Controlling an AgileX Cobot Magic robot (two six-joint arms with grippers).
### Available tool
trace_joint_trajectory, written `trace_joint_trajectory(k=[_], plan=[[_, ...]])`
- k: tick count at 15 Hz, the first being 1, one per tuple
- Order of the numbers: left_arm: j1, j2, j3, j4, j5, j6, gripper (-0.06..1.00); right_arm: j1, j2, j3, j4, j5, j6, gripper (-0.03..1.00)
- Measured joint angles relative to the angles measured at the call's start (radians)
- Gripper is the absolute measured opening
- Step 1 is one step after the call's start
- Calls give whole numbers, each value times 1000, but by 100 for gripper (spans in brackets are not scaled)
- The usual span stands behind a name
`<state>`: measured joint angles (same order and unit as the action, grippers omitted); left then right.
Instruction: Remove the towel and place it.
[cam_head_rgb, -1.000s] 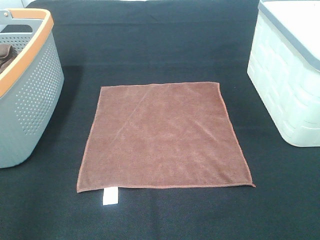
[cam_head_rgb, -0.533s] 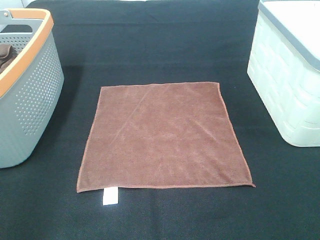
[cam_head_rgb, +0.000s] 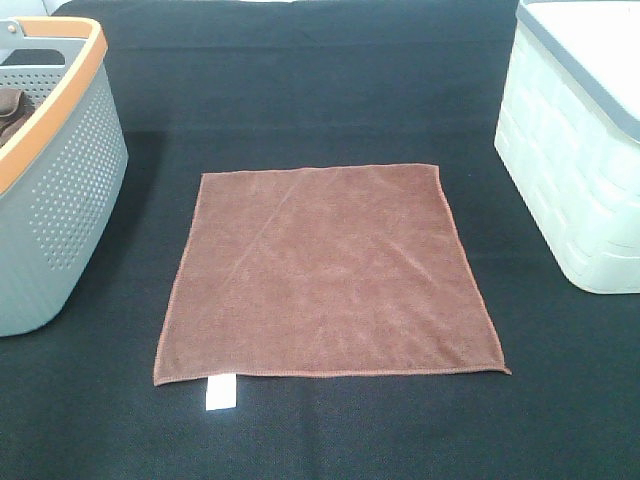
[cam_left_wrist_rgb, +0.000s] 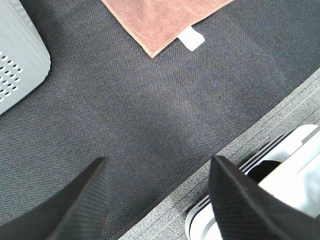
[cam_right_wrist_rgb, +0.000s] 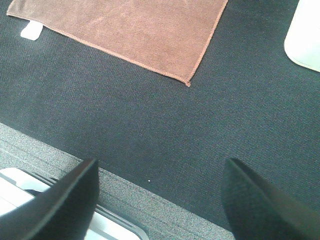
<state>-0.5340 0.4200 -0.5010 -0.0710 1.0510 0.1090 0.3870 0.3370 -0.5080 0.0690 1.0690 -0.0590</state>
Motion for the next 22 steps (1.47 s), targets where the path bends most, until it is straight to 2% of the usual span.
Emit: trace_joint_trajectory(k=[7,8,11,12,15,18,19,22], plan=[[0,0,0,0,0,1,56,0,0,0,0,0,0,66],[20,-5,0,-2,-2,1,56,0,0,0,0,0,0,66],[178,-53,0,-2,-2,1,56,-60,0,0,0,0,0,66],[178,-53,0,-2,-2,1,56,-60,0,0,0,0,0,66],[374,-196,0,-1,-2,3,56,-199,0,0,1,0,0,66],[463,-335,0,-1,-2,3,56,-342,-8,0,0,-1,0,66],[492,-380,0,-1,-2,3,56,-355,-35,1,0,-1,0,66],[500,-424,0,-1,-2,3,56,-361,-144,4,2,-2,0,66]])
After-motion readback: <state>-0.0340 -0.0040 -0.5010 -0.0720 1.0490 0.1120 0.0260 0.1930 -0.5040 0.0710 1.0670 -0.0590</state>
